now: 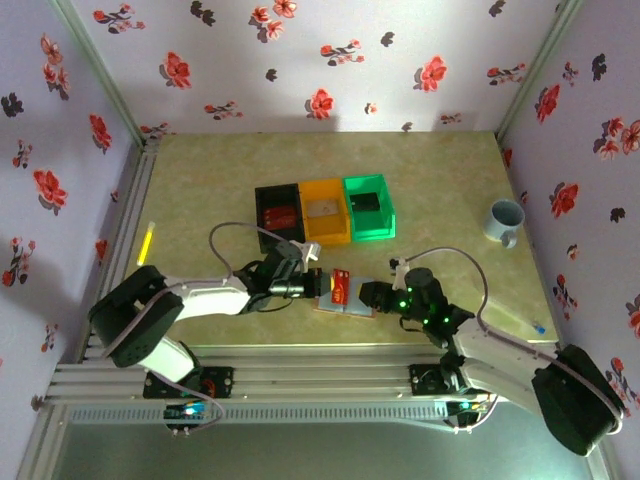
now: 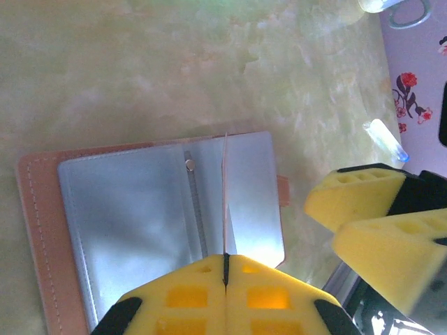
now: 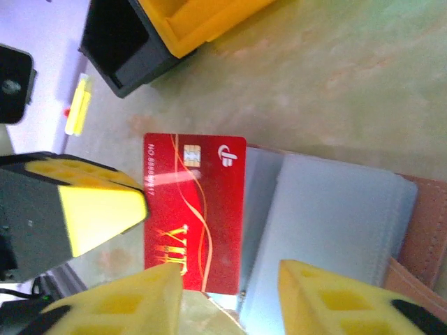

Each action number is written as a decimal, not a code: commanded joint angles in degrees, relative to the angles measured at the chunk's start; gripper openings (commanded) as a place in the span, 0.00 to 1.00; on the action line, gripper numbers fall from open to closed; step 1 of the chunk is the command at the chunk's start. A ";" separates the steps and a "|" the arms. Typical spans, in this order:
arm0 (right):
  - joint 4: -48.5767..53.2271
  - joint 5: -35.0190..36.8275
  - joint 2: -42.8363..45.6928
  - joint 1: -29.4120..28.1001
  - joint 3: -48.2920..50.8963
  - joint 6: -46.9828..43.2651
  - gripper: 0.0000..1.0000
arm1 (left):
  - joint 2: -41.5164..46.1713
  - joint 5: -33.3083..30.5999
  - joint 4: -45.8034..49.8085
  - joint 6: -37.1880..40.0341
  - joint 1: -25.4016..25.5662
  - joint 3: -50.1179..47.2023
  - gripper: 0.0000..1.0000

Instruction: Take the credit cards out of the card holder

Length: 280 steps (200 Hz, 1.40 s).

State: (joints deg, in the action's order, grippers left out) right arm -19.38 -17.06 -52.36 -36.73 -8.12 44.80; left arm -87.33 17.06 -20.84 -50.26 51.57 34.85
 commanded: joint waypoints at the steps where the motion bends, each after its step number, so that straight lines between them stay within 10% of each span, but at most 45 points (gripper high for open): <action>1: -2.58 -1.53 0.22 0.30 0.70 -0.94 0.47 | 1.42 1.35 -0.72 -1.03 -0.09 -0.62 0.00; 172: -23.86 -10.46 -9.38 -0.06 3.26 0.79 0.55 | 7.81 2.88 -8.20 -7.22 2.00 -2.68 0.00; 280: -26.06 -11.43 -2.90 -2.19 5.00 2.44 0.36 | 6.83 2.47 -11.39 -8.53 2.31 -3.63 0.00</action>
State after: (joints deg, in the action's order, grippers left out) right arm -43.46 -27.24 -57.91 -38.13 -4.12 46.89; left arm -79.85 19.11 -29.82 -58.22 53.41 32.32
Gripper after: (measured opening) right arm 0.402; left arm 0.028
